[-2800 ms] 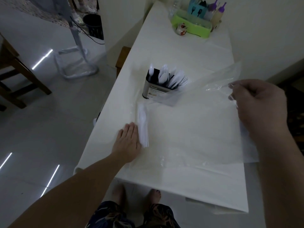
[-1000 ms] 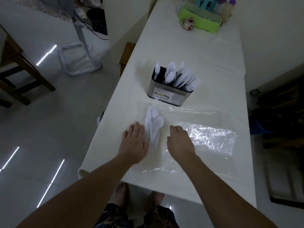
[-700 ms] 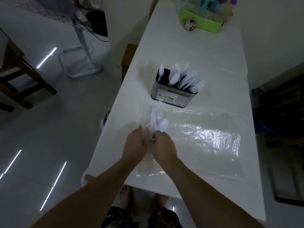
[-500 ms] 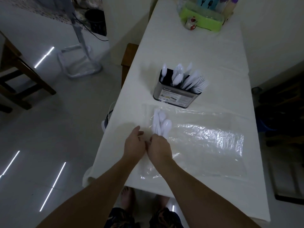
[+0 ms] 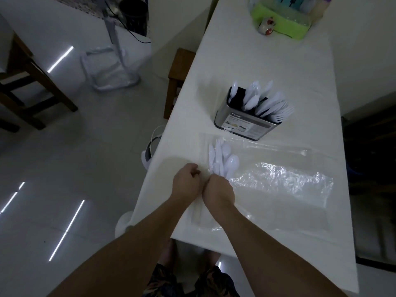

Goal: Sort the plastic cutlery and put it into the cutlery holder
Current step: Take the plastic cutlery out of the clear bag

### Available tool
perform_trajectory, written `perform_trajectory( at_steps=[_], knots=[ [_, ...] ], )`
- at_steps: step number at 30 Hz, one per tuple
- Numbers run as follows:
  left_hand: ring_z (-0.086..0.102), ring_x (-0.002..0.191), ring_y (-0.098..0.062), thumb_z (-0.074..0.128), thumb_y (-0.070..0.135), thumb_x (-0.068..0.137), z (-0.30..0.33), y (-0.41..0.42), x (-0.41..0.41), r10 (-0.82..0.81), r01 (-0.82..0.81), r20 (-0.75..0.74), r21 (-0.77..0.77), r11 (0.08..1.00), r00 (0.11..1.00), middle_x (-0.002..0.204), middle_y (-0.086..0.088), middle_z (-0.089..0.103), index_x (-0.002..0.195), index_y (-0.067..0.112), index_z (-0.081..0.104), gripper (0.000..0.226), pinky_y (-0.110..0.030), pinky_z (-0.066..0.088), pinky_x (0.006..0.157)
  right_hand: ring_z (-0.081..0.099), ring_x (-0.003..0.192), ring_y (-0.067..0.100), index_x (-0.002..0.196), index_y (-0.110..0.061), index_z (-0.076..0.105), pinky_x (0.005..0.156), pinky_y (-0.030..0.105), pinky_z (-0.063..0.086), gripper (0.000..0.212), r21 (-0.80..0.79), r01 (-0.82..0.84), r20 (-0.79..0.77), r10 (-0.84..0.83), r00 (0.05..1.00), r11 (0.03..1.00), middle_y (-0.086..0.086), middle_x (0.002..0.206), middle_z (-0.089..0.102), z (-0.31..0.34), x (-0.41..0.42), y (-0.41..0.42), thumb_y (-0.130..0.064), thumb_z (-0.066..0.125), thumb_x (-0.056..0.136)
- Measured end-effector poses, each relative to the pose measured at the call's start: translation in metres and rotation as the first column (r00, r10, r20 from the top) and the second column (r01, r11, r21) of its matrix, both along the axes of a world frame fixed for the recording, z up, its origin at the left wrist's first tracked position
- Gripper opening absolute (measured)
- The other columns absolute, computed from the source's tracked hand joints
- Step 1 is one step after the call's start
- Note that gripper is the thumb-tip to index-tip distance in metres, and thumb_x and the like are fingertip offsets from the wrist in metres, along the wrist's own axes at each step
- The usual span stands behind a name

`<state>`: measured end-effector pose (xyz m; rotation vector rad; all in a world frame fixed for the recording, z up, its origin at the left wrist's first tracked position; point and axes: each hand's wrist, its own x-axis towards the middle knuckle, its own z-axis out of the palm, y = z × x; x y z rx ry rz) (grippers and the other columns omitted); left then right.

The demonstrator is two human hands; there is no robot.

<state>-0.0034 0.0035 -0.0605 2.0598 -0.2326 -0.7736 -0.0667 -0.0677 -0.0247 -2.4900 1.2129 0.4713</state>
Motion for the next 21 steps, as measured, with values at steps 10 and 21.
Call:
perform_trajectory(
  at_steps=[10,21],
  knots=[
    [0.066,0.070,-0.025,0.059,0.015,0.089,0.000,-0.011,0.013,-0.193,0.194,-0.026,0.134,0.972,0.981,0.073,-0.007,0.068,0.076,0.009,0.071,0.019,-0.029,0.051,0.068,0.063,0.097,0.024,0.107,-0.013,0.058,0.074,0.029,0.045,0.017,0.120,0.132,0.148,-0.149,0.978,0.984,0.005,0.106,0.066,0.004,-0.013,-0.003,-0.022,0.047,0.098],
    [0.067,0.051,-0.021,0.060,0.018,0.082,0.010,-0.012,0.020,-0.204,0.217,-0.081,0.223,0.950,0.976,0.052,-0.006,0.064,0.061,0.006,0.067,0.025,-0.029,0.059,0.057,0.065,0.092,0.028,0.103,-0.006,0.054,0.075,0.033,0.049,0.024,0.066,0.161,0.195,-0.171,0.966,0.985,0.011,0.101,0.063,0.007,-0.010,0.002,-0.027,0.043,0.098]
  ],
)
